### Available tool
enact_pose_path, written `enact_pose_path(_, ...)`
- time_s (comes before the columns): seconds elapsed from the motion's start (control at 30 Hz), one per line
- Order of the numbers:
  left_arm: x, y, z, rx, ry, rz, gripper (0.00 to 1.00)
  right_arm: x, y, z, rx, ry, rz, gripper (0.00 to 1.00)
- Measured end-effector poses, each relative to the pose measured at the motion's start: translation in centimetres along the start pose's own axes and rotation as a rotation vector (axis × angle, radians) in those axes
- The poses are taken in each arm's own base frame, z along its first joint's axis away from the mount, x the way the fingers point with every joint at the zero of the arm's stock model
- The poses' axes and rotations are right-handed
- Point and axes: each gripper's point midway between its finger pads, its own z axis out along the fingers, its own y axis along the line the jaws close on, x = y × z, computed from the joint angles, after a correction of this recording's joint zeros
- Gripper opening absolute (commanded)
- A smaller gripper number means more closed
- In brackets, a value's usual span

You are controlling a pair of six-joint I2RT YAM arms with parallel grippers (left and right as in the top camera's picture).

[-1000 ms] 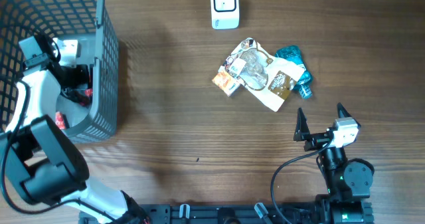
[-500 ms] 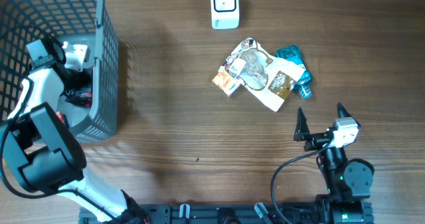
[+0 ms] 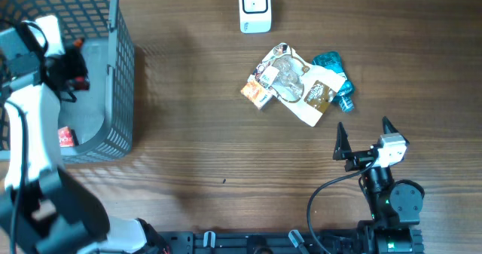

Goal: Scan the item barcode
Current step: 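Carry the red-black packet to the scanner and drop it near the pile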

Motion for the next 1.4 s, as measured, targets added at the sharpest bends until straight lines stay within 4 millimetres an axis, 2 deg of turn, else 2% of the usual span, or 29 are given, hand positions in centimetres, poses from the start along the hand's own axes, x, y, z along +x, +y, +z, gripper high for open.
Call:
enact_pose_path(0.03, -1.6, -0.1, -1.6, -0.004, -0.061, -0.021, 0.08, 0.0, 0.0, 0.0, 0.000, 0.000, 0.000, 1.00)
enact_pose_path(0.1, -5.7, -0.9, -7.1, 0.003, -0.236, -0.076, 0.08, 0.0, 0.0, 0.0, 0.000, 0.000, 0.000, 1.00)
enact_pose_path(0.13, -7.0, -1.5, -9.4, 0.024, -0.300, -0.096, 0.08, 0.0, 0.0, 0.0, 0.000, 0.000, 0.000, 1.00)
enact_pose_path(0.2, -9.3, -3.7, -15.6, 0.116, -0.447, -0.140, 0.05, 0.0, 0.0, 0.0, 0.000, 0.000, 0.000, 1.00)
enact_pose_path(0.23, -10.0, -5.5, -19.5, 0.206, -0.518, -0.167, 0.04, 0.0, 0.0, 0.0, 0.000, 0.000, 0.000, 1.00)
enact_pose_path(0.3, -10.3, -8.8, -24.3, 0.371, -0.574, -0.195, 0.04, 0.0, 0.0, 0.0, 0.000, 0.000, 0.000, 1.00)
enact_pose_path(0.33, -10.1, -10.7, -25.9, 0.458, -0.578, -0.195, 0.04, 0.0, 0.0, 0.0, 0.000, 0.000, 0.000, 1.00)
enact_pose_path(0.37, -9.7, -12.3, -26.9, 0.534, -0.566, -0.200, 0.04, 0.0, 0.0, 0.0, 0.000, 0.000, 0.000, 1.00)
enact_pose_path(0.43, -8.3, -17.0, -29.0, 0.738, -0.491, -0.196, 0.04, 0.0, 0.0, 0.0, 0.000, 0.000, 0.000, 1.00)
enact_pose_path(0.47, -7.2, -19.1, -29.4, 0.813, -0.427, -0.195, 0.04, 0.0, 0.0, 0.0, 0.000, 0.000, 0.000, 1.00)
enact_pose_path(0.5, -5.3, -21.9, -29.4, 0.892, -0.321, -0.190, 0.04, 0.0, 0.0, 0.0, 0.000, 0.000, 0.000, 1.00)
enact_pose_path(0.57, -2.1, -25.4, -28.0, 0.948, -0.123, -0.192, 0.04, 0.0, 0.0, 0.0, 0.000, 0.000, 0.000, 1.00)
enact_pose_path(0.6, 0.3, -28.1, -26.4, 0.974, 0.023, -0.176, 0.04, 0.0, 0.0, 0.0, 0.000, 0.000, 0.000, 1.00)
enact_pose_path(0.7, 4.2, -32.9, -21.4, 0.952, 0.241, -0.132, 0.04, 0.0, 0.0, 0.0, 0.000, 0.000, 0.000, 1.00)
enact_pose_path(0.73, 6.0, -34.8, -19.8, 0.941, 0.313, -0.107, 0.04, 0.0, 0.0, 0.0, 0.000, 0.000, 0.000, 1.00)
enact_pose_path(0.77, 8.5, -37.1, -17.4, 0.915, 0.398, -0.071, 0.04, 0.0, 0.0, 0.0, 0.000, 0.000, 0.000, 1.00)
enact_pose_path(0.93, 16.0, -44.5, -9.7, 0.894, 0.532, 0.039, 0.06, 0.0, 0.0, 0.0, 0.000, 0.000, 0.000, 1.00)
enact_pose_path(1.0, 16.7, -45.7, -8.1, 0.906, 0.520, 0.049, 0.40, 0.0, 0.0, 0.0, 0.000, 0.000, 0.000, 1.00)
enact_pose_path(1.03, 16.8, -46.4, -7.2, 0.920, 0.500, 0.052, 0.43, 0.0, 0.0, 0.0, 0.000, 0.000, 0.000, 1.00)
enact_pose_path(1.07, 17.2, -46.6, -6.5, 0.913, 0.505, 0.049, 0.56, 0.0, 0.0, 0.0, 0.000, 0.000, 0.000, 1.00)
enact_pose_path(1.13, 16.9, -46.7, -5.6, 0.893, 0.475, 0.045, 0.70, 0.0, 0.0, 0.0, 0.000, 0.000, 0.000, 1.00)
enact_pose_path(1.17, 16.6, -46.5, -5.3, 0.873, 0.455, 0.047, 0.74, 0.0, 0.0, 0.0, 0.000, 0.000, 0.000, 1.00)
enact_pose_path(1.3, 14.4, -46.4, -3.9, 0.827, 0.341, 0.028, 0.75, 0.0, 0.0, 0.0, 0.000, 0.000, 0.000, 1.00)
enact_pose_path(1.37, 12.5, -45.9, -3.7, 0.833, 0.289, 0.007, 0.75, 0.0, 0.0, 0.0, 0.000, 0.000, 0.000, 1.00)
enact_pose_path(1.4, 10.9, -45.2, -4.3, 0.835, 0.254, -0.009, 0.79, 0.0, 0.0, 0.0, 0.000, 0.000, 0.000, 1.00)
